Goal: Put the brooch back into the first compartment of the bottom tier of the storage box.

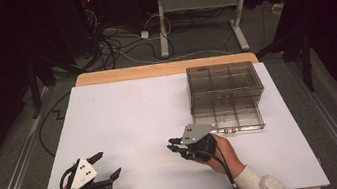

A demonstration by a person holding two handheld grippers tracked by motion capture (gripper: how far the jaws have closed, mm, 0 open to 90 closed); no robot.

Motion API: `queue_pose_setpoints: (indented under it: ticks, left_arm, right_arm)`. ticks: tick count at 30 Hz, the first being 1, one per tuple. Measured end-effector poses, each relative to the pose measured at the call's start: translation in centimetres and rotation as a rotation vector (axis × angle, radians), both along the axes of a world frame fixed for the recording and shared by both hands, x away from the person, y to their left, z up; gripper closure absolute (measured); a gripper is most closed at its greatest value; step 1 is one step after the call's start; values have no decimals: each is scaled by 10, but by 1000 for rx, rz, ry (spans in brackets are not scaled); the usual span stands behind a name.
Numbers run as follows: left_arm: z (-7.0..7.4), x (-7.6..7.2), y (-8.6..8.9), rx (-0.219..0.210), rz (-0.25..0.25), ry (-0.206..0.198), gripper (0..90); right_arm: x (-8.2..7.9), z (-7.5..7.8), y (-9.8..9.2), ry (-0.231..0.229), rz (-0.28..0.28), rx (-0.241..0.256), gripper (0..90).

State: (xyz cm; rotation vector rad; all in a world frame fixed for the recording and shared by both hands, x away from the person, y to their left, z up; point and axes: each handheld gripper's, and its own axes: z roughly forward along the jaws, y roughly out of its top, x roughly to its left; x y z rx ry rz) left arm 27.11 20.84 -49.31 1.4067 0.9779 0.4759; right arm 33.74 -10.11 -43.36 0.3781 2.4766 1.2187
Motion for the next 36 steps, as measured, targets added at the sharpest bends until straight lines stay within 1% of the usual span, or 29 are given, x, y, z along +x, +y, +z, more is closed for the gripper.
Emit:
queue_pose_setpoints:
  ticks: [4,7,9,11,12,15,16,20,22,25,26,27,28,29,32,36]
  left_arm:
    - [0,0,0,-1,-4,0,216]
    - [0,0,-1,-1,-5,-1,217]
    - [0,-1,-1,0,-6,-2,217]
    - [0,-1,-1,1,-7,0,217]
    - [0,0,-1,1,-8,1,216]
    - [0,0,-2,2,-9,1,217]
    - [0,-1,-2,2,-10,1,216]
    - [0,-1,-2,-1,-12,2,217]
    - [0,-1,-2,0,-11,2,217]
    - [0,-1,-1,-3,-11,3,217]
    - [0,-1,-1,-4,-12,4,216]
    - [0,-1,-1,-4,-13,4,216]
    - [0,-1,-1,-2,-14,5,217]
    - [-1,-1,-1,-2,-13,6,217]
    - [-1,-1,-1,-1,-14,5,217]
    - [-1,-1,-1,-2,-14,5,217]
  right_arm:
    - [2,1,-10,-4,-27,-3,780]
    - [3,2,-13,-14,-36,-4,780]
    - [5,6,-19,-21,-53,0,780]
    - [6,7,-21,-20,-56,6,780]
    - [8,10,-27,-28,-72,15,780]
    - [9,12,-31,-33,-84,19,780]
    - [11,14,-36,-46,-105,13,780]
    - [14,14,-42,-53,-130,10,780]
    - [18,14,-48,-66,-150,-5,780]
    - [20,14,-51,-63,-164,-3,780]
    - [24,13,-55,-65,-186,-5,780]
    - [24,13,-55,-65,-186,-5,780]
    - [27,13,-59,-59,-206,-5,780]
    - [27,13,-59,-59,-206,-5,780]
    - [34,10,-67,-54,-235,-1,780]
    - [38,8,-72,-44,-257,1,780]
